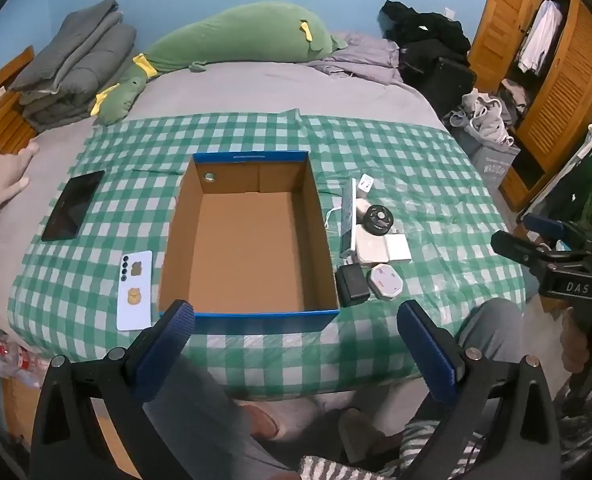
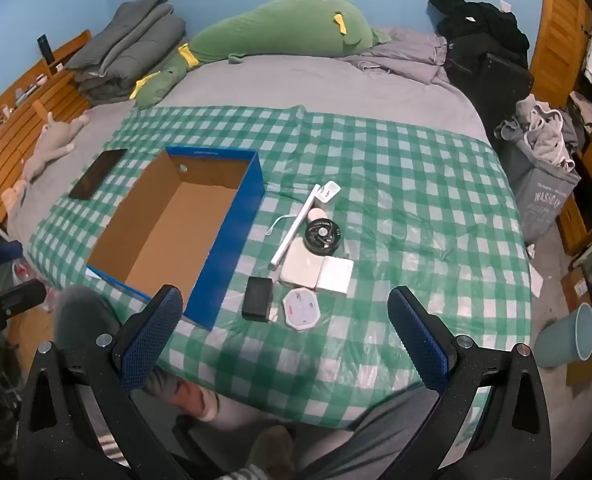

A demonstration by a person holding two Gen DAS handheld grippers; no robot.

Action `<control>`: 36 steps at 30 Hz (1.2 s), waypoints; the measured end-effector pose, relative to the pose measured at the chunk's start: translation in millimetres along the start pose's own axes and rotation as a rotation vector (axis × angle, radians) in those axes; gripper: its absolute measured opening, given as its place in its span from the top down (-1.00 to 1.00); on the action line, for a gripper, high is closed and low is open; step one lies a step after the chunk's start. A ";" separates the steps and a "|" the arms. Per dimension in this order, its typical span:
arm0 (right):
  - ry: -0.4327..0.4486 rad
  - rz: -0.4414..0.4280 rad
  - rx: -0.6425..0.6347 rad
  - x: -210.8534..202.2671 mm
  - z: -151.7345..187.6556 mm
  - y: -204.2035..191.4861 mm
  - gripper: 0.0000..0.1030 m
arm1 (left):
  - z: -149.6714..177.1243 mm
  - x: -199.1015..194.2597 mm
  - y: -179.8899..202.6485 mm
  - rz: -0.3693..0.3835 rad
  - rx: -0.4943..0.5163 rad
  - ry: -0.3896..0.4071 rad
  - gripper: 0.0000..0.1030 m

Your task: Flip cup upside down

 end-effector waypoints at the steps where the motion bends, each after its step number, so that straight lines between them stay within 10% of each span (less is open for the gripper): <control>1: 0.000 -0.002 0.001 0.0 0.1 -0.1 -0.97 | 0.0 0.2 1.1 0.002 0.001 -0.001 -0.99; 36: -0.010 -0.002 0.002 -0.1 2.1 1.7 -0.97 | 1.6 2.1 1.6 0.045 -0.005 0.002 -0.99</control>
Point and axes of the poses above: each gripper's, at about its wrist camera, not at the fingertips, and x roughly the way its jaws point, y to its right, z to its underside, the point moved 10 cm from there along x, roughly the way its jaws point, and after that the axes turned 14 degrees about -y, right-handed, at the moved point
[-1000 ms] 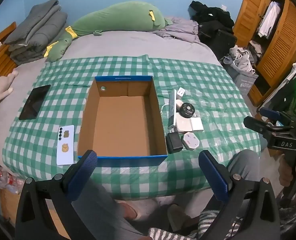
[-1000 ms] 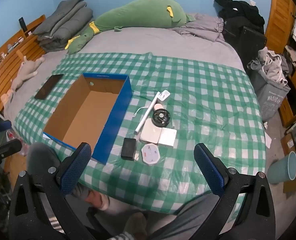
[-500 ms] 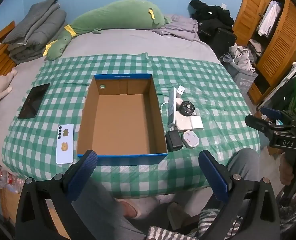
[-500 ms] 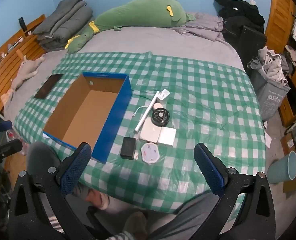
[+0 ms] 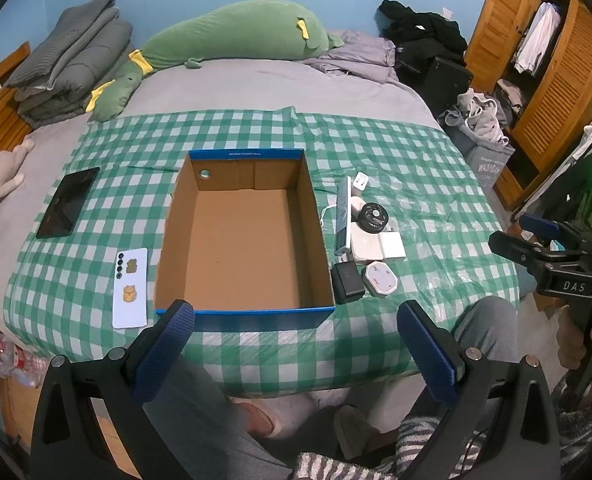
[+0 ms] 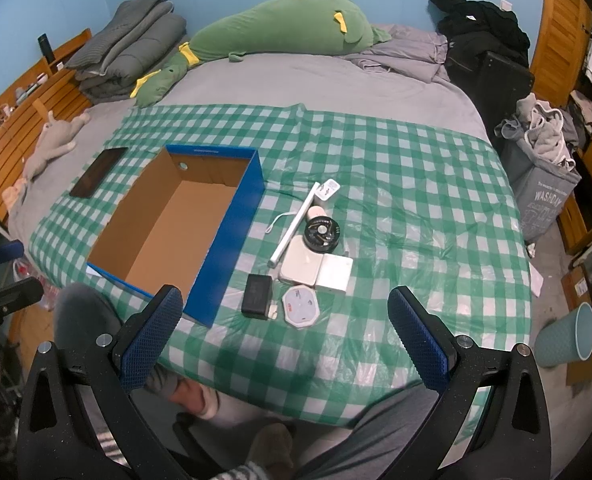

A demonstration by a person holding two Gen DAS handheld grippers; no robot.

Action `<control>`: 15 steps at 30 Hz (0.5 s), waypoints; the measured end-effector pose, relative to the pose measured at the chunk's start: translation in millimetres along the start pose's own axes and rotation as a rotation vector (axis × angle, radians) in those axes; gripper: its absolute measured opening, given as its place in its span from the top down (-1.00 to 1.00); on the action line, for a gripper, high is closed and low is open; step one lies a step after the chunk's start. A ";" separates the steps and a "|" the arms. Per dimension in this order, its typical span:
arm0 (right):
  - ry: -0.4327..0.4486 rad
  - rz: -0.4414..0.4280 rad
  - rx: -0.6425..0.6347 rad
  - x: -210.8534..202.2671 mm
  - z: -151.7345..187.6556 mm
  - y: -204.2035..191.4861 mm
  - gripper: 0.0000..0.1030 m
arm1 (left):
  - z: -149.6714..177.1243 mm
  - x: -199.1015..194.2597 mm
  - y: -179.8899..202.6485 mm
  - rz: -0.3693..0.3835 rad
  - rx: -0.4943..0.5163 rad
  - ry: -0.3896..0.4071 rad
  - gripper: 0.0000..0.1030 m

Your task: Flip cup upside down

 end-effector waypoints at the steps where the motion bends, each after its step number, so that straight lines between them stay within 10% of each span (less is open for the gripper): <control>1: 0.001 -0.001 0.001 -0.1 0.0 0.0 -0.97 | -0.2 -1.1 0.1 0.001 0.001 0.001 -0.99; 15: 0.000 -0.003 -0.001 -0.4 -0.5 0.0 -0.97 | -1.1 -3.0 1.9 0.002 0.004 0.004 -0.99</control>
Point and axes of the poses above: each gripper's, at about its wrist camera, not at the fingertips, and x roughly the way its jaws point, y to its right, z to its underside, the point moved 10 cm from there along x, roughly the way its jaws point, and after that the axes turned 14 degrees about -y, right-handed, at the moved point
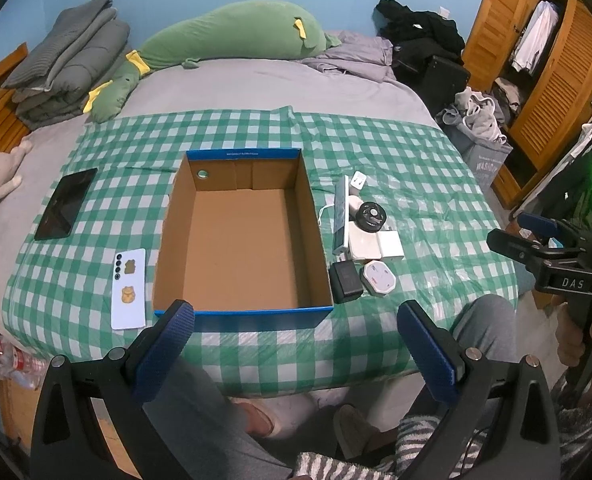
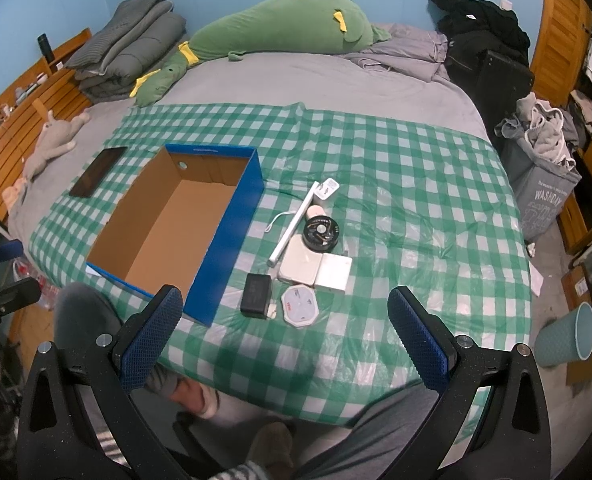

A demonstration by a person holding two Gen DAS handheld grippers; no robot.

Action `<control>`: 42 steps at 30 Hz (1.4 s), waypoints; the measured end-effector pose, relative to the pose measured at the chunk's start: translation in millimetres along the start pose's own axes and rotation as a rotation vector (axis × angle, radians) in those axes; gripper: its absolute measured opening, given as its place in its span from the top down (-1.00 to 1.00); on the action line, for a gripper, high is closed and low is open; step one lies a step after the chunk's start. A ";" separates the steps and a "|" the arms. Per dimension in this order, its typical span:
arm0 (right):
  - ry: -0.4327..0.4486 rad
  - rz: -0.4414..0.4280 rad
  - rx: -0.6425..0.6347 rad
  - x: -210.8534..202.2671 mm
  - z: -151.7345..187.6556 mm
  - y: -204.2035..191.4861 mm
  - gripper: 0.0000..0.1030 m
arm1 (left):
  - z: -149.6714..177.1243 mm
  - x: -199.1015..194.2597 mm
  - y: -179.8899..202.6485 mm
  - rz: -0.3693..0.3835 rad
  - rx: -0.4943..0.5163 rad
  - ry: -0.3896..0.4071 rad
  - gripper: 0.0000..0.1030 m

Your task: Flip cup upside down

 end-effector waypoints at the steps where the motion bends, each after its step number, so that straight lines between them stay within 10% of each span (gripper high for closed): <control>1: 0.000 0.001 0.000 0.1 -0.1 0.1 -0.97 | 0.0 0.1 0.6 0.000 0.001 0.001 -0.99; 42: -0.003 0.001 0.002 2.4 -1.8 1.7 -0.97 | 1.1 -1.9 1.6 0.004 0.005 -0.007 -0.99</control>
Point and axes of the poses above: each gripper's, at about its wrist camera, not at the fingertips, and x roughly the way its jaws point, y to its right, z to its underside, the point moved 10 cm from there along x, roughly the way its jaws point, and after that the axes turned 14 degrees about -y, right-handed, at the moved point
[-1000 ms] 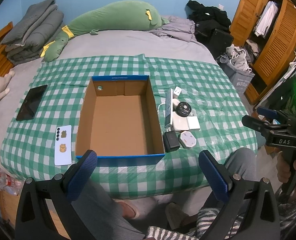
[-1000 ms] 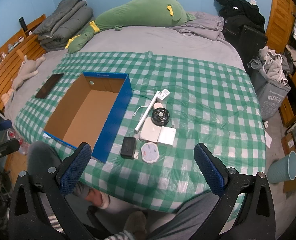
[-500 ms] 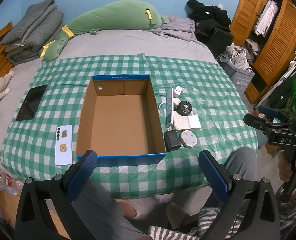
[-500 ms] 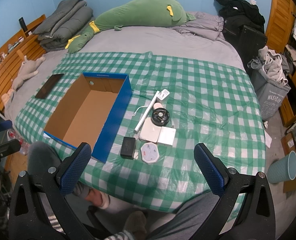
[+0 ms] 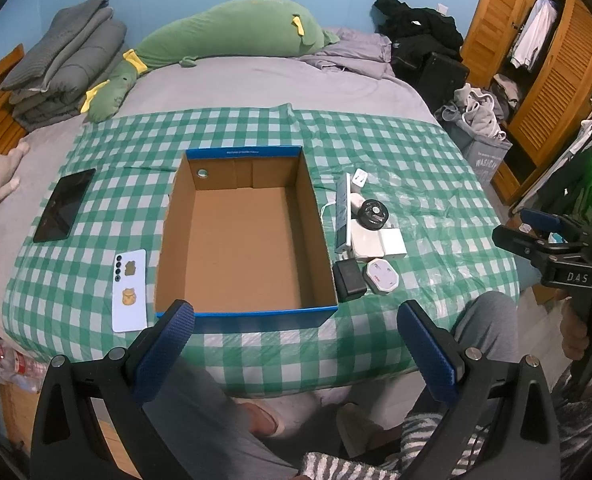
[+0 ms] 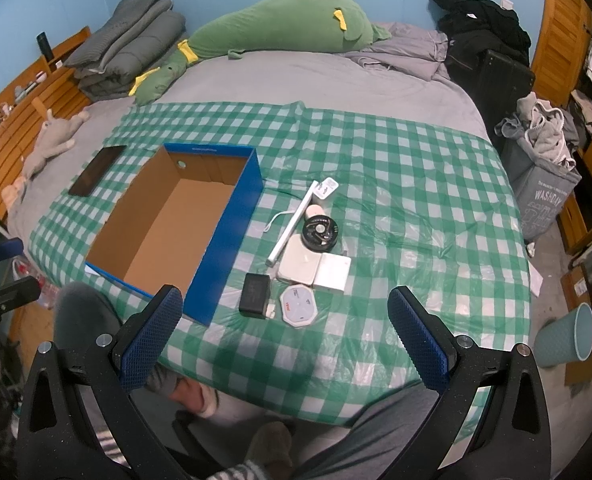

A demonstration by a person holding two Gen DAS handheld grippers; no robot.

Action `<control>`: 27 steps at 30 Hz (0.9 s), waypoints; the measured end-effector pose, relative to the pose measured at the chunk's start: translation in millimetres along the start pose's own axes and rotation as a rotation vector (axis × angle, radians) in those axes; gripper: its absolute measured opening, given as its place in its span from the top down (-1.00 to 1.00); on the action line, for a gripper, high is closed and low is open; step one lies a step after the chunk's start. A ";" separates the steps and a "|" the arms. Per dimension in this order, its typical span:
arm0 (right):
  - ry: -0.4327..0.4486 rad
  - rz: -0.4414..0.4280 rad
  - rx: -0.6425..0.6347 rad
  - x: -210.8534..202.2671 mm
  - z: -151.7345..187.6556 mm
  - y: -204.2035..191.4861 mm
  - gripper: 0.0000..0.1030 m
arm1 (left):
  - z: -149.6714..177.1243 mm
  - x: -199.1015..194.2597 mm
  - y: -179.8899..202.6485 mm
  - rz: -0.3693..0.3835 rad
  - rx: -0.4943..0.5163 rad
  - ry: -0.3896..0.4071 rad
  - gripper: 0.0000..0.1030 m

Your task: Flip cup upside down

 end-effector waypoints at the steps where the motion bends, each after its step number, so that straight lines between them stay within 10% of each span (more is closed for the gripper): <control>1: -0.001 0.001 0.000 0.6 -0.2 0.1 -0.97 | -0.2 0.4 -1.6 0.000 -0.001 -0.001 -0.99; 27: -0.145 -0.066 -0.010 46.4 -18.3 5.0 -0.97 | -29.6 67.3 -95.6 -0.064 -0.035 -0.185 -0.84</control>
Point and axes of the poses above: each gripper's, at about its wrist camera, not at the fingertips, and x roughly the way its jaws point, y to its right, z to its underside, the point moved 10 cm from there along x, roughly the way its jaws point, and after that the axes turned 14 degrees about -y, right-handed, at the moved point
